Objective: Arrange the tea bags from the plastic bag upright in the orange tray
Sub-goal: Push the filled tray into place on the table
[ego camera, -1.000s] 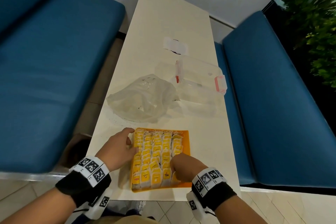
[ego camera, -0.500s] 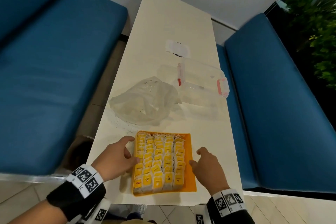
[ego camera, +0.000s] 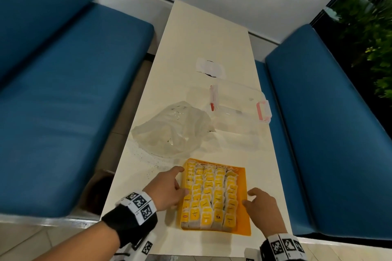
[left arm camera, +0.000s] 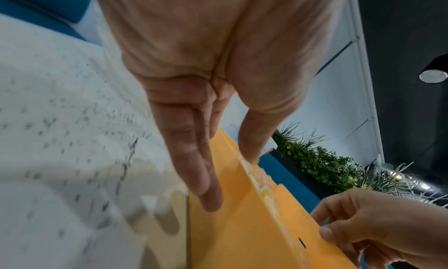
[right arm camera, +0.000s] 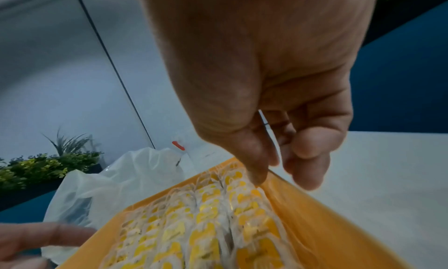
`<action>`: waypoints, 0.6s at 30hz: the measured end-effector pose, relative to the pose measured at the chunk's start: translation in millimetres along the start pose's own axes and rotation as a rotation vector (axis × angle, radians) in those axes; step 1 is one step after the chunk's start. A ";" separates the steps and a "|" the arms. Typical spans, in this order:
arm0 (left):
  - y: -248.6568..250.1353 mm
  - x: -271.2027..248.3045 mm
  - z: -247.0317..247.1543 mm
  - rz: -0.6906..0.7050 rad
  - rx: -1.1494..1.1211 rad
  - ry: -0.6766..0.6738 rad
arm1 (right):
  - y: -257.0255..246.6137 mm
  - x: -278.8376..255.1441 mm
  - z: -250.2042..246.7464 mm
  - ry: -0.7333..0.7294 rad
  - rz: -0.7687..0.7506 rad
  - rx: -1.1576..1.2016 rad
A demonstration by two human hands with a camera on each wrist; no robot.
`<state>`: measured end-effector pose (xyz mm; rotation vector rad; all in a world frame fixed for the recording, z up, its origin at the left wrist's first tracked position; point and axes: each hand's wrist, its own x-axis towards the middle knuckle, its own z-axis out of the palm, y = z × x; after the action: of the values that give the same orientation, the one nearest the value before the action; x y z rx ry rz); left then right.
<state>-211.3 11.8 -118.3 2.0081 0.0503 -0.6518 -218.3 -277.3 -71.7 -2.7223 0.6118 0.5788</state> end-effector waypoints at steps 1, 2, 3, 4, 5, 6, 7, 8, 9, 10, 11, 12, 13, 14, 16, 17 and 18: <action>1.6 -1.7 -7.8 0.007 0.013 0.035 | -3.2 0.1 -4.6 0.032 -0.020 0.004; 2.9 -4.8 -19.7 0.014 -0.003 0.094 | -11.4 -1.1 -11.1 0.073 -0.062 0.018; 2.6 -8.7 -35.2 0.026 -0.031 0.191 | -23.4 -1.8 -17.7 0.116 -0.123 0.049; -0.1 -11.3 -52.7 0.030 -0.050 0.307 | -39.6 -1.8 -23.6 0.140 -0.190 0.088; -5.2 -11.5 -70.7 0.031 -0.087 0.419 | -58.9 -0.8 -27.6 0.134 -0.261 0.126; -11.4 -9.1 -87.9 0.032 -0.137 0.520 | -81.3 -0.5 -30.4 0.107 -0.334 0.157; -19.2 -4.1 -103.7 0.041 -0.179 0.600 | -104.1 1.2 -29.5 0.067 -0.403 0.164; -25.2 1.1 -118.2 0.039 -0.167 0.660 | -127.6 3.2 -26.4 0.019 -0.466 0.143; -28.7 6.8 -130.3 0.034 -0.122 0.692 | -151.0 5.7 -21.9 -0.025 -0.517 0.099; -33.2 14.6 -139.7 0.011 -0.074 0.681 | -173.1 8.7 -15.9 -0.059 -0.555 0.037; -37.2 22.6 -146.7 -0.009 -0.044 0.628 | -192.9 12.9 -8.8 -0.076 -0.579 -0.030; -40.8 30.3 -151.6 -0.036 -0.030 0.531 | -210.4 17.2 -1.6 -0.087 -0.580 -0.087; -46.2 38.9 -153.8 -0.054 -0.015 0.420 | -224.5 20.8 4.5 -0.096 -0.567 -0.134; -47.2 44.2 -155.2 -0.065 0.010 0.307 | -235.3 25.7 11.2 -0.117 -0.545 -0.164; -47.6 53.0 -151.8 -0.063 0.066 0.161 | -250.4 35.3 24.2 -0.197 -0.504 -0.157; -45.0 55.0 -150.5 -0.056 0.092 0.134 | -255.2 38.7 29.9 -0.256 -0.491 -0.120; -41.8 56.4 -149.6 -0.056 0.127 0.127 | -259.6 41.3 34.3 -0.308 -0.482 -0.055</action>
<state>-112.1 143.9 -122.7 2.1762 0.1447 -0.5743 -75.6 -53.9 -70.8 -2.6091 -0.1354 0.8619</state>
